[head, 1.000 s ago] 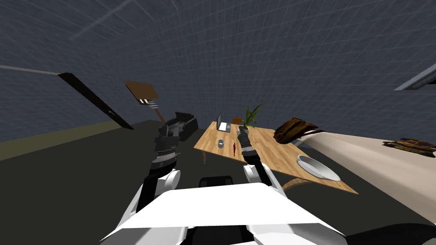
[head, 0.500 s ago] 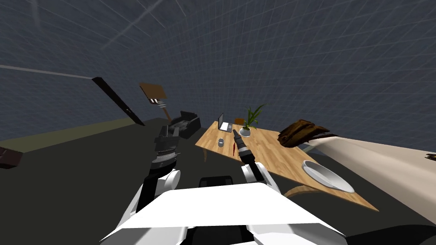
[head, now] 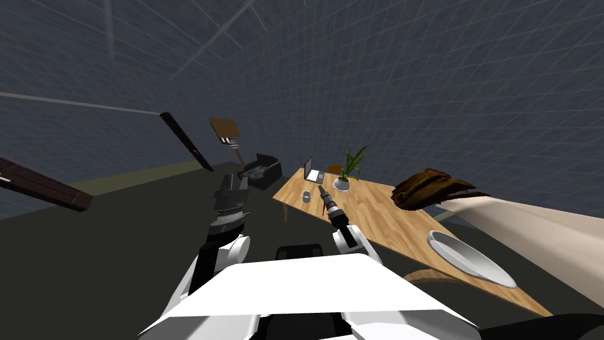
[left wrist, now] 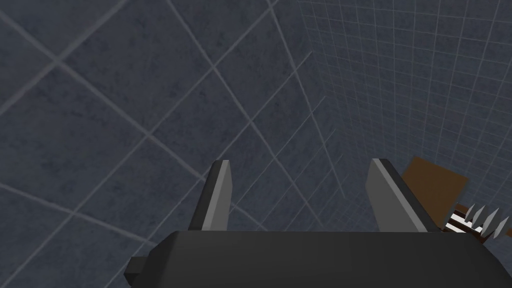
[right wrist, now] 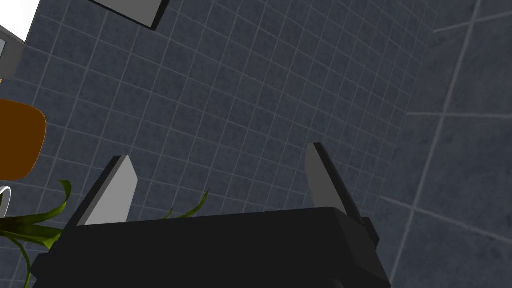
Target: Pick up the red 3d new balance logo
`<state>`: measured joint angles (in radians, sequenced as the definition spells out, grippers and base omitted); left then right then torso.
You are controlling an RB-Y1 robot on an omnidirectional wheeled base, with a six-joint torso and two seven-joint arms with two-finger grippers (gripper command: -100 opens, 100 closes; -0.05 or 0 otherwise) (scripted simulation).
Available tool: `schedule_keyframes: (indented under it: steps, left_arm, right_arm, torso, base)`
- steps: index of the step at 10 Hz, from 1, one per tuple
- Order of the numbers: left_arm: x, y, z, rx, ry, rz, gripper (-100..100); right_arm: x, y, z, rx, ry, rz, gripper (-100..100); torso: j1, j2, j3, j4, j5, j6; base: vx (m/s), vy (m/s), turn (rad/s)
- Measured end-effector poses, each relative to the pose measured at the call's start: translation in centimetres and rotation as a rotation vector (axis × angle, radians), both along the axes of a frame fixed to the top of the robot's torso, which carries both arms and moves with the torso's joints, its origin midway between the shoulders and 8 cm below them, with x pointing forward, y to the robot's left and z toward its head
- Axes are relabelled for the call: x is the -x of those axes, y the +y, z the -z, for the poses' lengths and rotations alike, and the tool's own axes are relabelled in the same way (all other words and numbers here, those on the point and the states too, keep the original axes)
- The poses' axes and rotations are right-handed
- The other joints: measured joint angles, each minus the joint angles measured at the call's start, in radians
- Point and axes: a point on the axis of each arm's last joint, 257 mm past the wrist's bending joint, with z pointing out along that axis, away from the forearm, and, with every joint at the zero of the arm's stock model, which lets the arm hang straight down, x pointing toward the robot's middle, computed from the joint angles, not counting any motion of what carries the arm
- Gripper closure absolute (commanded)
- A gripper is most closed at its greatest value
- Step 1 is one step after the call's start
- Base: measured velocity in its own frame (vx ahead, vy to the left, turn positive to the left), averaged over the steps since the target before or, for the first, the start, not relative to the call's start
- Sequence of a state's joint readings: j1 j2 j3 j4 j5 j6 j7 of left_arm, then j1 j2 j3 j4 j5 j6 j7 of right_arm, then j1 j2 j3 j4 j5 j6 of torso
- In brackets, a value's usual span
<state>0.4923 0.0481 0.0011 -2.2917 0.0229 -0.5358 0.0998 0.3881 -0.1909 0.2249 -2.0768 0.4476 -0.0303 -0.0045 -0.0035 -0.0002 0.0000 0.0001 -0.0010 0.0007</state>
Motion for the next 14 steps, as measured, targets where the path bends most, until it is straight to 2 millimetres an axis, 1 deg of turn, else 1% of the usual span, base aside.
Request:
schedule_keyframes:
  steps: [1,2,3,4,5,6,7,8,9,10,11,12,13,14]
  left_arm:
    - [0.0,0.0,0.0,0.000,0.000,0.000,0]
    - [0.0,0.0,0.0,0.000,0.000,0.000,0]
    - [0.0,0.0,0.0,0.000,0.000,0.000,0]
    - [0.0,0.0,0.0,0.000,0.000,0.000,0]
    - [0.0,0.0,0.0,0.000,0.000,0.000,0]
    - [0.0,0.0,0.0,0.000,0.000,0.000,0]
    - [0.0,0.0,0.0,0.000,0.000,0.000,0]
    - [0.0,0.0,0.0,0.000,0.000,0.000,0]
    - [0.0,0.0,0.0,0.000,0.000,0.000,0]
    - [0.0,0.0,0.0,0.000,0.000,0.000,0]
    - [0.0,0.0,0.0,0.000,0.000,0.000,0]
    - [0.0,0.0,0.0,0.000,0.000,0.000,0]
    - [0.0,0.0,0.0,0.000,0.000,0.000,0]
    - [0.0,0.0,0.0,0.000,0.000,0.000,0]
  right_arm:
    - [-0.2,0.4,1.4,0.036,0.035,0.003,-100]
    - [-0.5,0.1,2.9,0.072,0.064,0.012,-100]
    - [-0.7,0.2,4.6,0.112,0.101,0.017,-100]
    - [-0.6,-0.3,6.0,0.150,0.131,0.027,-100]
    - [-0.6,-0.3,6.6,0.174,0.138,0.031,-100]
    - [-0.4,-0.1,7.7,0.213,0.169,0.035,-100]
    - [-0.5,-0.6,9.1,0.254,0.196,0.048,-100]
    - [-0.5,-1.2,11.0,0.296,0.229,0.059,-100]
    - [-0.4,-1.8,12.5,0.338,0.255,0.066,-100]
    - [-0.3,-2.0,13.0,0.366,0.264,0.070,-100]
    - [-0.2,-2.6,14.7,0.411,0.297,0.078,-100]
    - [-0.1,-3.0,15.7,0.451,0.318,0.087,-100]
    - [0.1,-3.2,16.0,0.474,0.325,0.093,-100]
    - [0.5,-3.7,17.2,0.518,0.354,0.100,-100]
  torso:
    - [-0.001,0.000,0.000,0.000,0.000,-0.001]
    - [-0.001,0.001,0.000,0.000,0.000,0.000]
    - [-0.002,0.002,0.001,0.000,0.000,-0.001]
    - [-0.003,0.001,0.001,0.000,0.000,0.000]
    - [-0.001,0.000,0.000,0.000,0.000,0.000]
    - [0.000,0.000,0.000,0.000,0.000,-0.001]
    - [-0.001,0.001,0.000,0.000,0.000,0.000]
    - [-0.003,0.001,0.001,0.000,0.000,0.000]
    - [-0.003,0.001,0.000,0.000,-0.001,0.000]
    - [-0.001,0.000,0.000,0.000,0.000,0.000]
    - [-0.001,0.000,0.000,0.000,0.000,-0.001]
    - [-0.001,0.000,0.000,0.000,0.000,0.000]
    - [0.000,-0.001,0.000,0.000,0.000,0.001]
    - [-0.001,0.000,0.000,0.000,0.000,-0.001]
  base:
    - [-0.043,-0.056,0.154]
    - [-0.056,-0.069,0.258]
    - [-0.048,-0.078,0.138]
    - [-0.020,-0.041,-0.013]
    - [-0.033,-0.041,0.228]
    - [-0.042,-0.058,0.184]
    - [-0.050,-0.079,0.249]
    - [-0.042,-0.077,0.184]
    - [-0.019,-0.034,0.014]
    - [-0.042,-0.040,0.272]
    - [-0.043,-0.049,0.179]
    - [-0.015,-0.026,-0.017]
    - [-0.040,-0.046,0.338]
    - [-0.042,-0.066,0.154]
